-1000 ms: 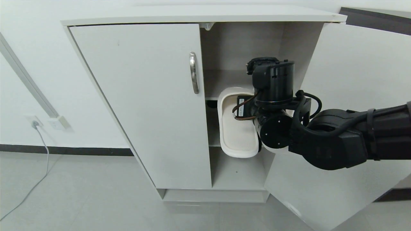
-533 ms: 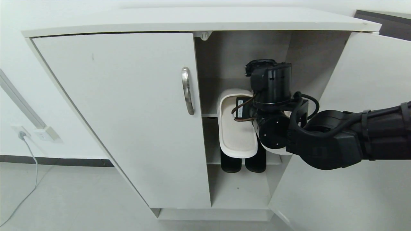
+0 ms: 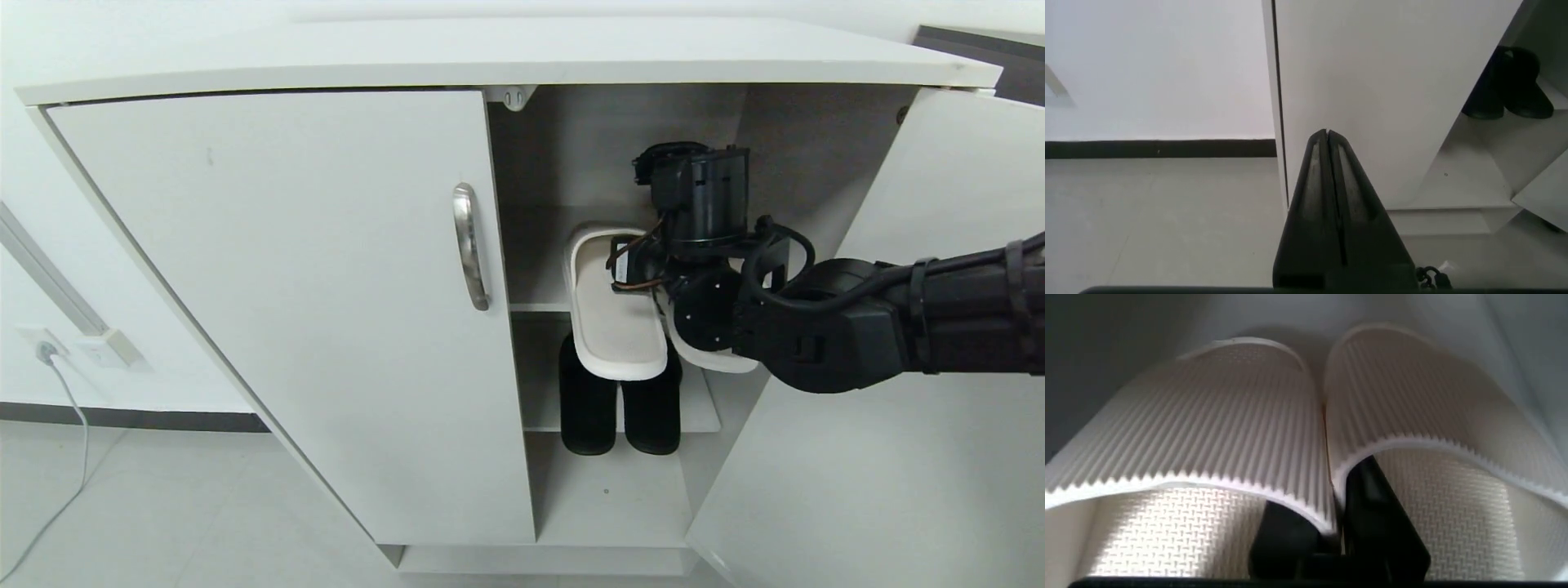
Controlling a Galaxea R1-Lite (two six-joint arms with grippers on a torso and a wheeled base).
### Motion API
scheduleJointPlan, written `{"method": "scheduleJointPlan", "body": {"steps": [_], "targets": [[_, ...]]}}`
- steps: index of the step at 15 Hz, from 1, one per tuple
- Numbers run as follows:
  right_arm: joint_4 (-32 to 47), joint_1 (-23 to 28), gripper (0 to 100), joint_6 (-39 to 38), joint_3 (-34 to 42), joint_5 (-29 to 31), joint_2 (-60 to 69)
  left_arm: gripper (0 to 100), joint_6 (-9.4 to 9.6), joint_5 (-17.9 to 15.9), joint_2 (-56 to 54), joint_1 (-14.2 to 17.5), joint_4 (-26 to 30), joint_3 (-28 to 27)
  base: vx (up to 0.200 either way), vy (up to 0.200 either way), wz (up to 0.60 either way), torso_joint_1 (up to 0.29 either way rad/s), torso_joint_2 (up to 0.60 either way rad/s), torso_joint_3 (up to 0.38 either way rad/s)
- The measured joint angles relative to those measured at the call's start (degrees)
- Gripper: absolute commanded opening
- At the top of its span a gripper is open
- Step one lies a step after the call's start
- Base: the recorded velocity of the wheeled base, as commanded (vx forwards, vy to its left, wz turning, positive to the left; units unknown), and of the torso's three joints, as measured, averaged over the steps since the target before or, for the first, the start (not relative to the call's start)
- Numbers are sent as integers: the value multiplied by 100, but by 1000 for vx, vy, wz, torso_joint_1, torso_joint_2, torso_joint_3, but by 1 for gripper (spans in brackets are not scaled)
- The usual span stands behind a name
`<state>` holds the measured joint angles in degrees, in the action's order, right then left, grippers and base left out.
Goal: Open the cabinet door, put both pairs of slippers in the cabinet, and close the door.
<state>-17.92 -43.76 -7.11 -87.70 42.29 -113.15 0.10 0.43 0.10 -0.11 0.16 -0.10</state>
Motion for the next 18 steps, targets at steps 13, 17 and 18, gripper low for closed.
{"method": "scheduleJointPlan", "body": {"steps": [13, 17, 18], "targets": [[800, 407, 0, 128, -1881, -134, -947, 0, -10, 9, 0, 4, 2, 0, 0, 0, 0, 0, 0, 0], [831, 433, 100, 150, -1988, -134, -1078, 0, -10, 11, 0, 1, 2, 0, 0, 0, 0, 0, 0, 0], [831, 429, 100, 148, -1991, -134, -1091, 0, -10, 11, 0, 1, 2, 0, 0, 0, 0, 0, 0, 0]]}}
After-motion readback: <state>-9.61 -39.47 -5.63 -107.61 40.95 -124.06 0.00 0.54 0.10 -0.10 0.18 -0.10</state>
